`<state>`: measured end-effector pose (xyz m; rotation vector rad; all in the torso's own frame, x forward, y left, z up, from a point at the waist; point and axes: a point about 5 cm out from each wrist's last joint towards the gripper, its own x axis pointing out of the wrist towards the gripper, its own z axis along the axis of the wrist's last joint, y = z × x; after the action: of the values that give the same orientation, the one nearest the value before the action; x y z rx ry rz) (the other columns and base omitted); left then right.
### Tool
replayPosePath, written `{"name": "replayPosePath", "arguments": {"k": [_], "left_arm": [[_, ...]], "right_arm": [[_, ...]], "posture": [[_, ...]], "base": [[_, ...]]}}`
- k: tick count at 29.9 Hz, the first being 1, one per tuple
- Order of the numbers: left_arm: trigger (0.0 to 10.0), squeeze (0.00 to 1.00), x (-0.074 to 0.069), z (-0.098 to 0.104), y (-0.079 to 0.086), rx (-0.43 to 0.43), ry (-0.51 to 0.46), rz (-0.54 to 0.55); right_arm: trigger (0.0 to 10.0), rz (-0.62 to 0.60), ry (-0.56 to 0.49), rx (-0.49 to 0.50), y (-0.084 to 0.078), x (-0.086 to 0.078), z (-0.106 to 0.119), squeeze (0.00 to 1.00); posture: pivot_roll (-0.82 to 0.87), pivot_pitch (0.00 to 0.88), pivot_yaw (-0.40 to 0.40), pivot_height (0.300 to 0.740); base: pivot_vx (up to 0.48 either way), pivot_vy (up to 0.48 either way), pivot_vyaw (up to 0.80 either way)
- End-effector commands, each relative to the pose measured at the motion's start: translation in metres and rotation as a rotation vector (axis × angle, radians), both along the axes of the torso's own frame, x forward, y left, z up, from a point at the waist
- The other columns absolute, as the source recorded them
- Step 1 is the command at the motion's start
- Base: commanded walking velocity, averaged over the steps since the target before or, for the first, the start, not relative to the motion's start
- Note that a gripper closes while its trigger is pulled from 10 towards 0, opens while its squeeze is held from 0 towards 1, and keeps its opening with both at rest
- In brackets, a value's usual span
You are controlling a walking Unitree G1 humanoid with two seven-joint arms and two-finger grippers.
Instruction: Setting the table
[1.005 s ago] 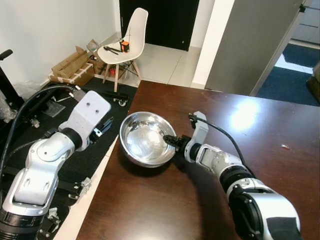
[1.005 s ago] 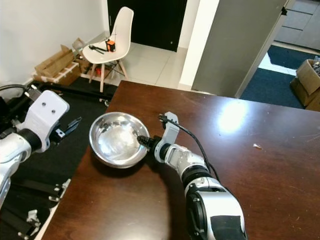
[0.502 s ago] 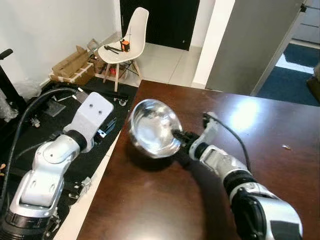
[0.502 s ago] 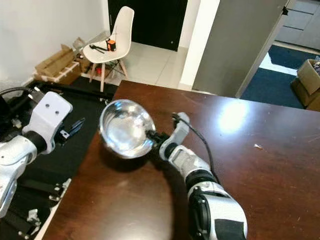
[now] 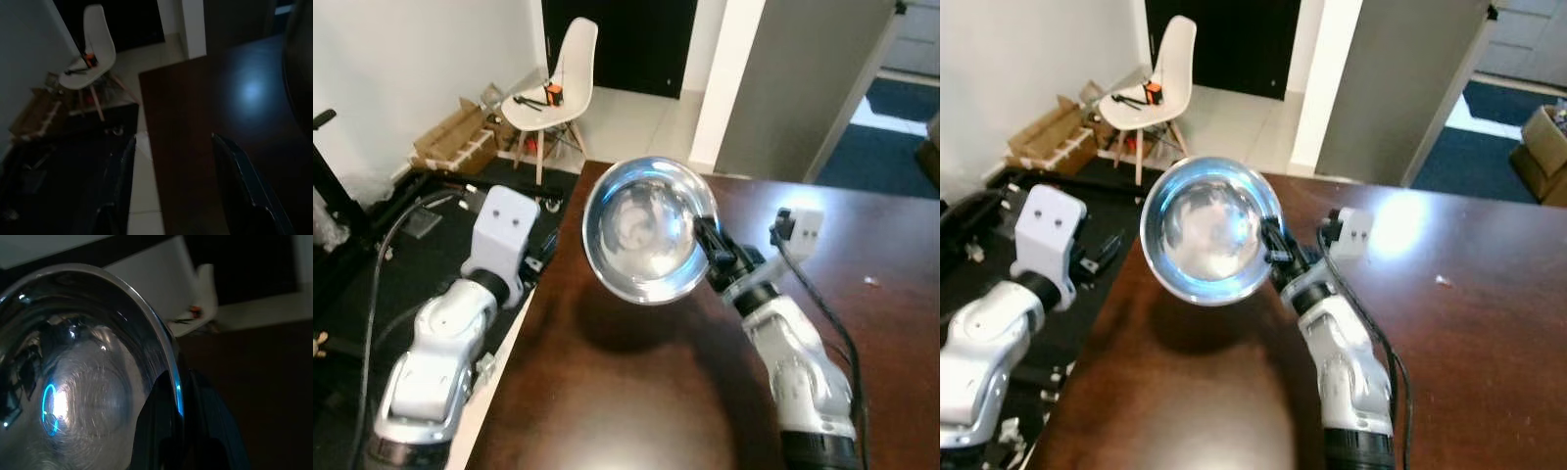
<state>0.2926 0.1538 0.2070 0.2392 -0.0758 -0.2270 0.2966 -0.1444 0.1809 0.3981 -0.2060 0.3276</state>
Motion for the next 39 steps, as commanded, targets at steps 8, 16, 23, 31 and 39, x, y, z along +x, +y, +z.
{"name": "replayPosePath", "arguments": {"k": [8, 16, 23, 31, 39], "left_arm": [[10.0, 0.00, -0.009, -0.007, 0.001, -0.014, -0.012, 0.040], [10.0, 0.00, -0.009, -0.008, -0.001, -0.050, -0.020, 0.063], [10.0, 0.00, -0.009, -0.012, -0.004, -0.055, -0.015, 0.067], [10.0, 0.00, -0.007, -0.013, -0.001, -0.057, -0.011, 0.092], [10.0, 0.00, -0.010, -0.012, 0.001, -0.067, -0.016, 0.095]], "right_arm": [[10.0, -0.142, -0.018, -0.063, 0.000, -0.022, 0.009, 0.00], [10.0, -0.243, -0.022, -0.094, -0.007, -0.020, 0.013, 0.00], [10.0, -0.256, -0.008, -0.110, -0.007, -0.021, 0.011, 0.00], [10.0, -0.255, 0.011, -0.105, -0.005, -0.018, 0.006, 0.00], [10.0, -0.240, 0.026, -0.105, -0.001, -0.017, 0.003, 0.00]], "posture": [[-0.01, 0.000, 0.090, 0.740], [-0.01, 0.000, 0.074, 0.740], [-0.02, 0.000, 0.074, 0.740], [-0.01, 0.000, 0.078, 0.740], [0.00, 0.000, 0.076, 0.740]], "base": [[0.000, 0.000, 0.00], [0.000, 0.000, 0.00], [0.000, 0.000, 0.00], [0.000, 0.000, 0.00], [-0.199, 0.000, 0.00]]}}
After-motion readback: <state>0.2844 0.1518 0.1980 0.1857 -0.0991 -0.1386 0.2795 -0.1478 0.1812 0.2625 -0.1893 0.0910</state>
